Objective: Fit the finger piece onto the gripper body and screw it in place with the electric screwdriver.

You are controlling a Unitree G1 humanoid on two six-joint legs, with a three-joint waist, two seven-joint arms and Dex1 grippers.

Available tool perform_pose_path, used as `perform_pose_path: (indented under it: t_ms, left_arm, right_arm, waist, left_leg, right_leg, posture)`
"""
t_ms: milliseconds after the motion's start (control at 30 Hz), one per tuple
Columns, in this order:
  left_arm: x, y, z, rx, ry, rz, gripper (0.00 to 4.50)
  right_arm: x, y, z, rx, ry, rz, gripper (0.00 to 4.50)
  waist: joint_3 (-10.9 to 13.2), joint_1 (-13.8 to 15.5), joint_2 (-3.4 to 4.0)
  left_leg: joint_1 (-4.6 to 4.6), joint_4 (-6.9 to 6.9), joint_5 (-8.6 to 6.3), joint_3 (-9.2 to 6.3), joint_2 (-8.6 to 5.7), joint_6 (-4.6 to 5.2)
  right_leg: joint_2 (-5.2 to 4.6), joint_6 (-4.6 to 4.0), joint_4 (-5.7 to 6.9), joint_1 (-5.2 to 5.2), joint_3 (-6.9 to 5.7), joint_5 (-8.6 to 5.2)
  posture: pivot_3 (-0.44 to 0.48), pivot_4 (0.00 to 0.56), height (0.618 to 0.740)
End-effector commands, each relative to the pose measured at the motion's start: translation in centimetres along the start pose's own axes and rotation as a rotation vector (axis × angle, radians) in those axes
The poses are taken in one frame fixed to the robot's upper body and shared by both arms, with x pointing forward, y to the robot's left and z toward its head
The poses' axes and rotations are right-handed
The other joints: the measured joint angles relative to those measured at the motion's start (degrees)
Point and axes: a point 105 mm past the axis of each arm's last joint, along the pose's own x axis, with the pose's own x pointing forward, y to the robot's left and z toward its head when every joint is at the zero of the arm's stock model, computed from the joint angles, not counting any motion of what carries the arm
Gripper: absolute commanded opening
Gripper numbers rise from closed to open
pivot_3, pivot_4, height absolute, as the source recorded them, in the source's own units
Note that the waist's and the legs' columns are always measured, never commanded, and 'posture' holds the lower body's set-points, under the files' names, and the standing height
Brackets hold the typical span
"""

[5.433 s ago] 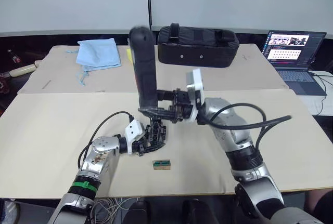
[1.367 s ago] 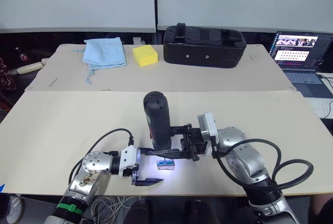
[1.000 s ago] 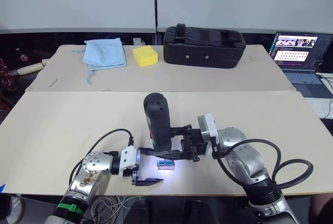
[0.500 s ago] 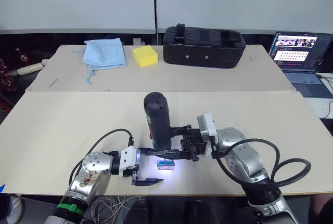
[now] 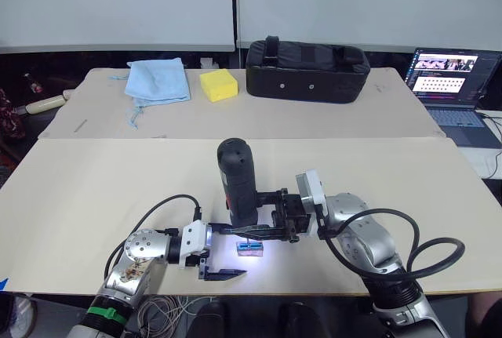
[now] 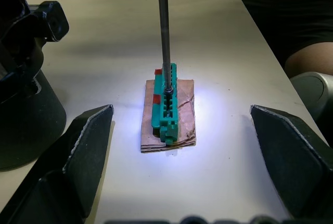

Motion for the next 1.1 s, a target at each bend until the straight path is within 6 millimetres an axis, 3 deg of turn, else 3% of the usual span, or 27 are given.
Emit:
perform_pose_path:
  t_ms: [33, 733, 1100]
  left_arm:
    - [0.9, -1.7, -2.2, -0.088, 0.052, -0.044, 4.45]
    - [0.7, -1.2, -2.2, -0.096, 0.049, -0.019, 4.45]
    - [0.8, -0.8, -1.5, -0.078, 0.022, -0.010, 4.45]
  right_arm:
    - [0.3, 0.0, 1.0, -0.038, -0.032, 0.018, 1.93]
    - [-0.2, -0.1, 0.2, -0.026, 0.051, 0.014, 1.93]
    - [0.0, -0.4, 2.0, -0.071, -0.028, 0.022, 1.93]
  waist:
    - [0.00, 0.00, 0.00]
    - [-0.31, 0.04, 0.03]
    - [-0.39, 0.05, 0.05]
  left_leg:
    - [0.00, 0.00, 0.00, 0.00, 0.00, 0.00]
    - [0.03, -0.01, -0.02, 0.02, 0.00, -0.03]
    - [0.03, -0.01, -0.05, 0.02, 0.00, -0.09]
  right_leg:
    - [0.00, 0.00, 0.00, 0.00, 0.00, 0.00]
    - [-0.02, 0.01, -0.03, 0.01, 0.02, 0.00]
    - [-0.03, 0.01, -0.03, 0.00, 0.02, 0.00]
  posture:
    - [0.000, 0.150, 0.740]
    - [0.000, 0.150, 0.740]
    - [0.000, 0.150, 0.740]
